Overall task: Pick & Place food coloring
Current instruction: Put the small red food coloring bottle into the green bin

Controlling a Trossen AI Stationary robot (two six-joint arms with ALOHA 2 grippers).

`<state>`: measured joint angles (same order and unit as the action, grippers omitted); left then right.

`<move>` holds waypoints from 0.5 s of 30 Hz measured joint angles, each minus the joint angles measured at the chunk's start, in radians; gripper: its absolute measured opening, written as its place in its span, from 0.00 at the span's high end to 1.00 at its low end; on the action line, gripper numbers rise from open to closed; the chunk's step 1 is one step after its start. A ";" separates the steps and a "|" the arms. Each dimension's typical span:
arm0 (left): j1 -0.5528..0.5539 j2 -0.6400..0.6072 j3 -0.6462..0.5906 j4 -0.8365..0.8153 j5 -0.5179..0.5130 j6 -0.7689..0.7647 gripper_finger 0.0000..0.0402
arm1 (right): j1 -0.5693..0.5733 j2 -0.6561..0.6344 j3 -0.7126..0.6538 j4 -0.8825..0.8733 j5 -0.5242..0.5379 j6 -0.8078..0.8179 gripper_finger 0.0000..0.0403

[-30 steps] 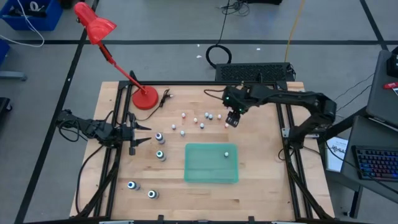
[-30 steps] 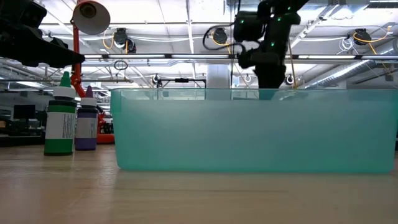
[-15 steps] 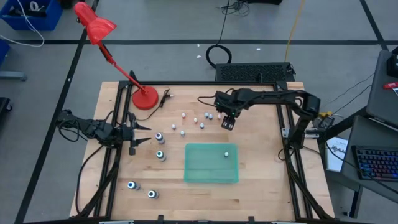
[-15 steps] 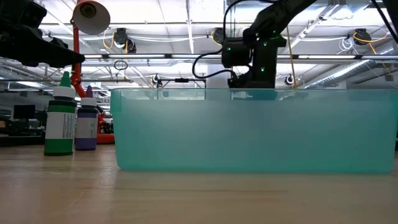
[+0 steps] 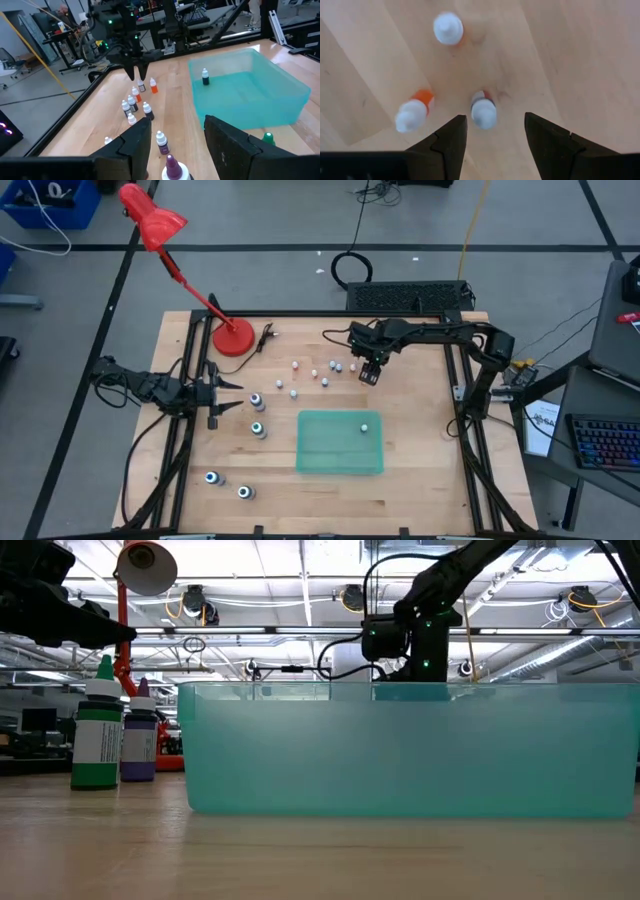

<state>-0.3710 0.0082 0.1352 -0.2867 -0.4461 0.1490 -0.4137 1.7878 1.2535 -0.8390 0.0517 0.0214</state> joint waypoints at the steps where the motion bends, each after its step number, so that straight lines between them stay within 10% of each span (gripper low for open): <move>1: 0.000 0.000 0.000 0.000 0.000 0.000 0.54 | 0.000 0.000 -0.008 0.004 0.000 0.000 0.54; 15: 0.000 0.000 0.000 0.000 0.000 0.000 0.54 | 0.001 0.000 -0.029 0.061 -0.003 -0.005 0.55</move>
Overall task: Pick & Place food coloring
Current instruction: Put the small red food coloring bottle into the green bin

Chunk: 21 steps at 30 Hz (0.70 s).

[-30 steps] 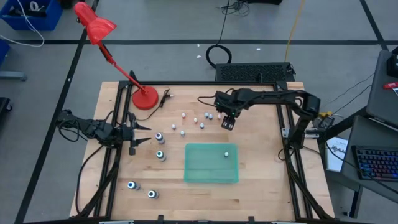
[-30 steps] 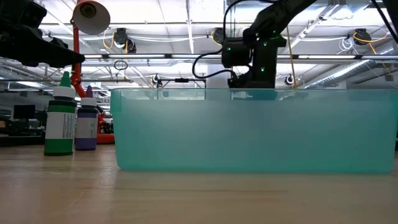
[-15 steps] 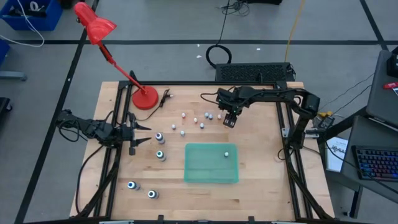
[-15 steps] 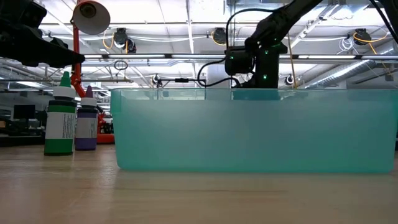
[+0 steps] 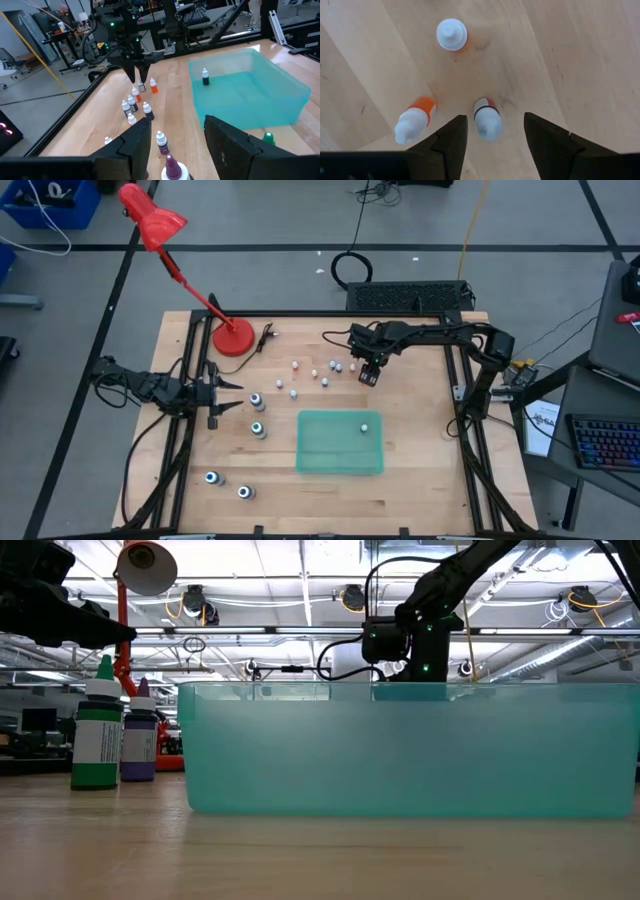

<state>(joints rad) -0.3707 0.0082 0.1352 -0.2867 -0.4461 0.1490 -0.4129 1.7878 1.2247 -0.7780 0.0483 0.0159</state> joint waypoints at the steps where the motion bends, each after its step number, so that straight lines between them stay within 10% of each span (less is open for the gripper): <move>1: 0.000 0.000 0.000 0.000 0.000 0.000 0.54 | 0.000 0.000 0.000 0.001 0.000 -0.001 0.55; 21: 0.000 0.000 0.000 0.000 0.000 0.000 0.54 | 0.000 0.000 -0.049 0.027 -0.001 -0.002 0.62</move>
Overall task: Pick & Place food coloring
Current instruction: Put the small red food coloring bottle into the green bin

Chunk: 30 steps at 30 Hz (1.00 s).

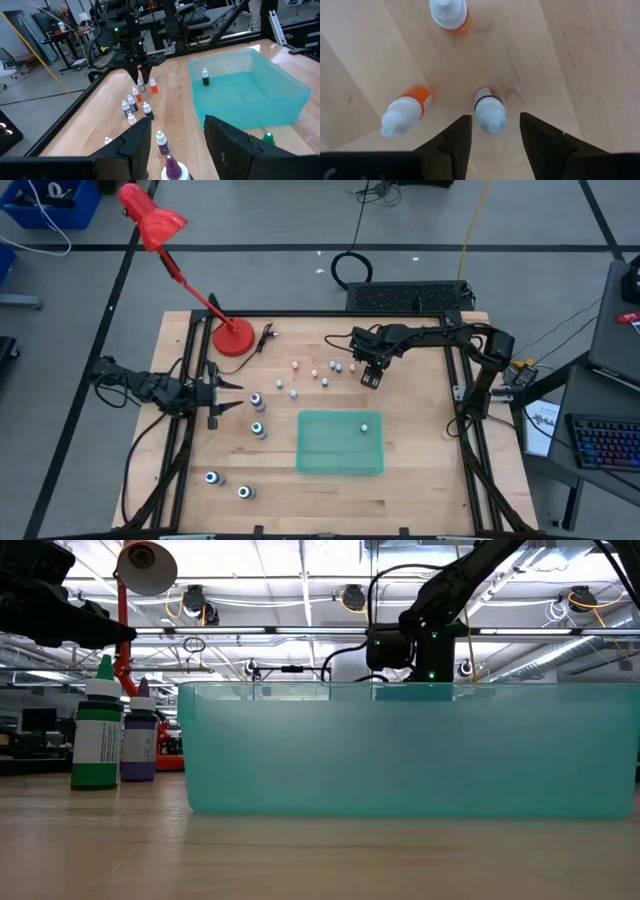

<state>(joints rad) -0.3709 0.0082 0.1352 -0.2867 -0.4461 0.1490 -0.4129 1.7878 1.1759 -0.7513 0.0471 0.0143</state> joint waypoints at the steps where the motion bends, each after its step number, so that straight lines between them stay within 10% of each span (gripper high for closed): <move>1: 0.000 0.000 0.000 0.000 0.000 0.000 0.54 | 0.000 0.000 0.000 0.002 0.000 0.000 0.63; 30: 0.000 0.000 0.000 0.000 0.000 0.000 0.54 | 0.000 0.000 0.000 0.020 0.000 0.000 0.67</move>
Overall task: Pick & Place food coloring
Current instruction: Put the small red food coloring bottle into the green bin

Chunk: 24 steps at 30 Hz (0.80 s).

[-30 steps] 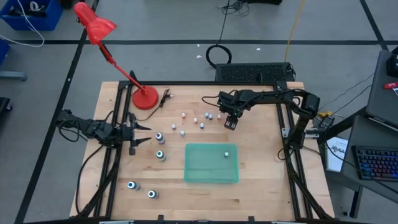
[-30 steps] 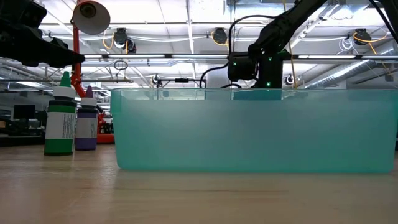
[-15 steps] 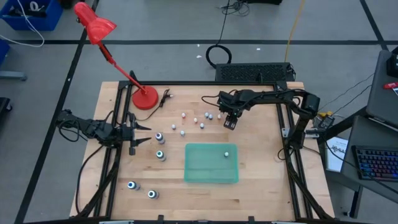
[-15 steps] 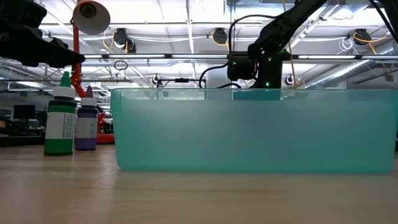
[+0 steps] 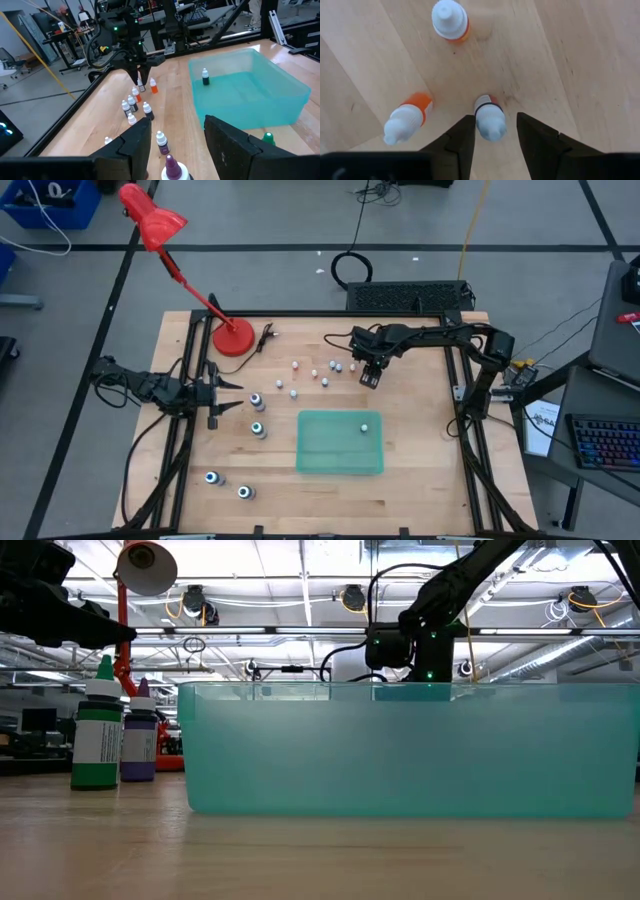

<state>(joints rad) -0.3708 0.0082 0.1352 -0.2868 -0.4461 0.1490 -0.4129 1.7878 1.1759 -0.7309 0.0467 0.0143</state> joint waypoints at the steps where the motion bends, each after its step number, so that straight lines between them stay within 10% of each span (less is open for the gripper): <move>1: 0.000 0.000 0.000 0.000 0.000 0.000 0.54 | 0.000 0.000 0.000 0.002 0.000 0.000 0.68; 24: 0.000 0.000 0.000 0.000 0.000 0.000 0.54 | 0.002 -0.001 0.001 0.017 -0.058 -0.036 0.89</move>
<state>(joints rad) -0.3708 0.0082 0.1352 -0.2867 -0.4461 0.1493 -0.4105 1.7866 1.1770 -0.7136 -0.0117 -0.0221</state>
